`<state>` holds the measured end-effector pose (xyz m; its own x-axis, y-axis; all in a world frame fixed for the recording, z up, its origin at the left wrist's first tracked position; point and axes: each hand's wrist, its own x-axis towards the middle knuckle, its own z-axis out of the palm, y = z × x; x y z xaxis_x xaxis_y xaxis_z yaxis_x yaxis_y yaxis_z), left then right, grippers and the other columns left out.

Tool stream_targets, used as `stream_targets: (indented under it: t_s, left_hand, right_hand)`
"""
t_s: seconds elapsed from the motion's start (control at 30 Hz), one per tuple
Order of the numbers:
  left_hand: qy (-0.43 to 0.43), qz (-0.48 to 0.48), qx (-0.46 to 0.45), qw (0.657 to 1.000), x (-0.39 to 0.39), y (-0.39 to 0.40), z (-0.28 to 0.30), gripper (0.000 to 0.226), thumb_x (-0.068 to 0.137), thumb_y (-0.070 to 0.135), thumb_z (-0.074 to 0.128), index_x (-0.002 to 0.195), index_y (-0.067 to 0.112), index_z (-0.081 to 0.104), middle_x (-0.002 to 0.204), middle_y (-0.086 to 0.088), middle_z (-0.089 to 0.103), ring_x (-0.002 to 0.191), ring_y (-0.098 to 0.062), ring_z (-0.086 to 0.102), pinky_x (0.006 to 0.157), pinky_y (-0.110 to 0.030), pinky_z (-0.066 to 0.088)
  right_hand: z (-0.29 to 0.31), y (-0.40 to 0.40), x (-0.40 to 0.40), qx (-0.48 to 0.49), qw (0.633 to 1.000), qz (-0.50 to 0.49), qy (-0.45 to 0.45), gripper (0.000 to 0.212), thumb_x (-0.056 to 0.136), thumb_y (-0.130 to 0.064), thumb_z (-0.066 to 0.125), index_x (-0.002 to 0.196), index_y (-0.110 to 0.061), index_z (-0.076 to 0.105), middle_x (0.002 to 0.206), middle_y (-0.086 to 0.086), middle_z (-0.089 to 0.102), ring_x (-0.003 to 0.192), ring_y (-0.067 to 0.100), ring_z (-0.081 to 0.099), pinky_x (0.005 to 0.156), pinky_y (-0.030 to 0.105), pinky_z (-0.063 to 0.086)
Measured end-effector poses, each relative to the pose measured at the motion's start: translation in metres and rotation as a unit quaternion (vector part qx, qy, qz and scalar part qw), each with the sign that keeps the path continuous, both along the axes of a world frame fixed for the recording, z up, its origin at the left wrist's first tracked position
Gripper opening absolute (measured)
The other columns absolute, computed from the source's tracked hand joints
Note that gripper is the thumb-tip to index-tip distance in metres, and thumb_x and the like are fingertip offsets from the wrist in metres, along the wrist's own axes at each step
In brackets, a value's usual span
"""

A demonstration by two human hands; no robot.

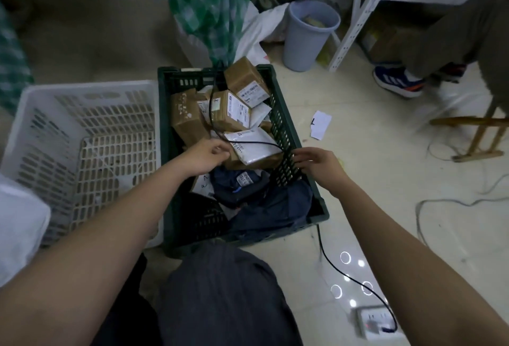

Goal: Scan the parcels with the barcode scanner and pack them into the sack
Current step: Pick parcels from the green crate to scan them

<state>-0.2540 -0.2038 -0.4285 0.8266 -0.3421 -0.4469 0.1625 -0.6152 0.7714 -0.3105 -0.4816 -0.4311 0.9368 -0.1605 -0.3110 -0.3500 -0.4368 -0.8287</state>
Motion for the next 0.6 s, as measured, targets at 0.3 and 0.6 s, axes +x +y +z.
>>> stream_targets:
  t_s: [0.3,0.6]
  left_hand:
    - [0.038,-0.012,0.047,0.998,-0.008,0.007,-0.03,0.034,0.098,0.023,0.052,0.13,0.012,0.055,0.126,-0.012,0.059,0.113,-0.022,0.057,0.09,-0.026,0.042]
    - [0.04,-0.034,0.074,0.996,0.0,0.03,-0.069,0.032,0.101,0.028,0.047,0.13,0.019,0.054,0.122,0.001,0.059,0.105,-0.011,0.052,0.086,-0.024,0.041]
  right_hand:
    - [-0.047,0.051,0.024,-0.197,0.943,0.266,0.034,0.024,0.095,-0.015,0.057,0.114,-0.009,0.07,0.114,0.008,0.068,0.107,0.025,0.06,0.087,0.031,0.046]
    - [-0.125,0.1,0.058,-0.516,0.614,0.595,0.06,0.047,0.099,-0.018,0.045,0.145,-0.015,0.037,0.146,0.013,0.04,0.131,0.032,0.042,0.097,0.045,0.041]
